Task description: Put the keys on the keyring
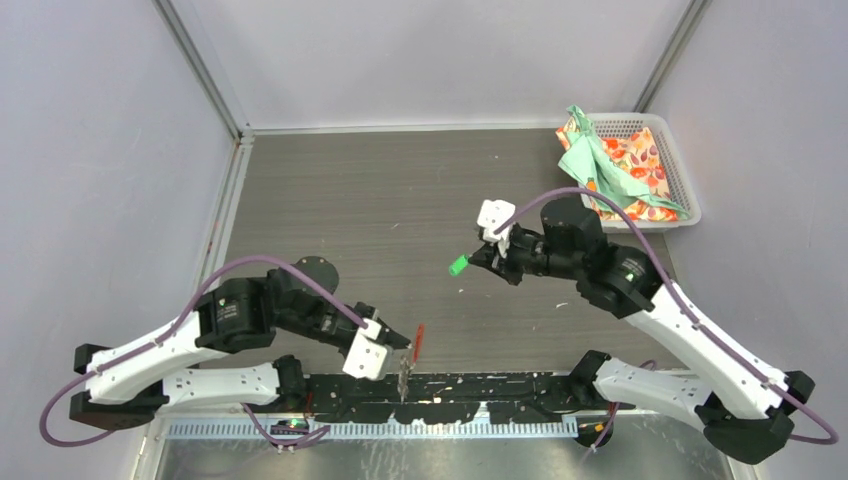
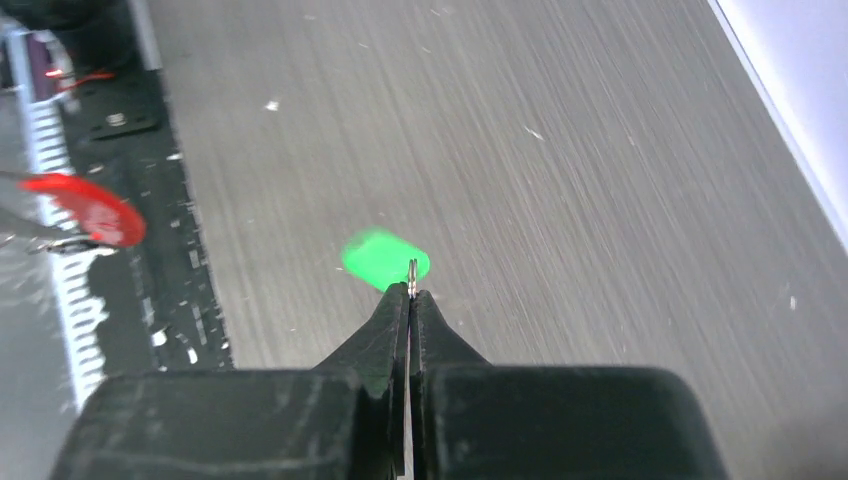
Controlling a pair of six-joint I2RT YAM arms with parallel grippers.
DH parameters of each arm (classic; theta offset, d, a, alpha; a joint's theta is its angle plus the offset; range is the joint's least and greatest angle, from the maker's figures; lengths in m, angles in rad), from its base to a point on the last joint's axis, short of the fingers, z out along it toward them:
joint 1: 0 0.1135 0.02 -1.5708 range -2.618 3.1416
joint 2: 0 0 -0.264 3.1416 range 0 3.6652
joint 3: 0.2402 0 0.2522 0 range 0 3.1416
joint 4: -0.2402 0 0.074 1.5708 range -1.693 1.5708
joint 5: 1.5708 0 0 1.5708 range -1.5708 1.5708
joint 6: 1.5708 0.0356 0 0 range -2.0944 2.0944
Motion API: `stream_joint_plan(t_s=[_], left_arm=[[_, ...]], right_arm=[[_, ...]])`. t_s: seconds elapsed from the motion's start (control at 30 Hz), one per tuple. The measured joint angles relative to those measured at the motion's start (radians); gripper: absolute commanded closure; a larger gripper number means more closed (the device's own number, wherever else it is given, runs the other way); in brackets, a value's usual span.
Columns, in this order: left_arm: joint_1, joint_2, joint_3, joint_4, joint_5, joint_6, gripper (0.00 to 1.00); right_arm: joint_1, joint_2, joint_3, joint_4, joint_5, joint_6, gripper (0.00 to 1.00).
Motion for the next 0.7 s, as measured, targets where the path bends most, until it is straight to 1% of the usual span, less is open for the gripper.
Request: stream_joint_plan(t_s=[0.1, 0.17, 0.3, 0.5, 0.7], left_arm=[[0.001, 0.037, 0.008, -0.015, 0.068, 0.051, 1.00], [0.002, 0.065, 0.021, -0.023, 0.108, 0.075, 1.00], [0.002, 0.115, 0.025, -0.021, 0.143, 0.100, 1.00], [0.004, 0.155, 0.081, -0.042, 0.163, 0.182, 1.00], [0.006, 0.184, 0.142, -0.114, 0.163, 0.273, 1.00]], right_arm=[[0.050, -0.002, 0.112, -0.130, -0.073, -0.077, 0.99], [0.080, 0.002, 0.154, -0.199, -0.119, -0.104, 0.99], [0.129, 0.025, 0.224, -0.309, -0.210, -0.129, 0.99], [0.155, 0.056, 0.271, -0.368, -0.356, -0.089, 0.99], [0.156, 0.110, 0.291, -0.367, -0.436, 0.004, 0.99]])
